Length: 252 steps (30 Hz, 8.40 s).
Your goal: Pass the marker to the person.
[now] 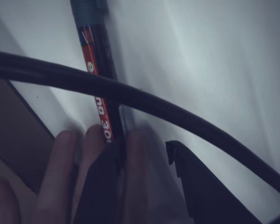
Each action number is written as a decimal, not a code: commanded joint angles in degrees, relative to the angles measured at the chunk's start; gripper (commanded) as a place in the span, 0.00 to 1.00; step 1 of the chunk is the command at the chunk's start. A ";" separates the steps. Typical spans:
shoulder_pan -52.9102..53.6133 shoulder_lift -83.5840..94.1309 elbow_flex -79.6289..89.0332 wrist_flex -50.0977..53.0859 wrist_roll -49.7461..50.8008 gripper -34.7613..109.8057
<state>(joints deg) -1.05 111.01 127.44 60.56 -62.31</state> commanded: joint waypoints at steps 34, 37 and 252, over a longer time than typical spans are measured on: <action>4.13 -13.36 -16.61 0.00 -4.57 0.35; 3.87 -14.15 -18.54 0.70 -4.75 0.36; -17.31 16.35 -9.76 -11.16 -13.36 0.21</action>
<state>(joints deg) -16.88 122.61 116.98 52.47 -73.56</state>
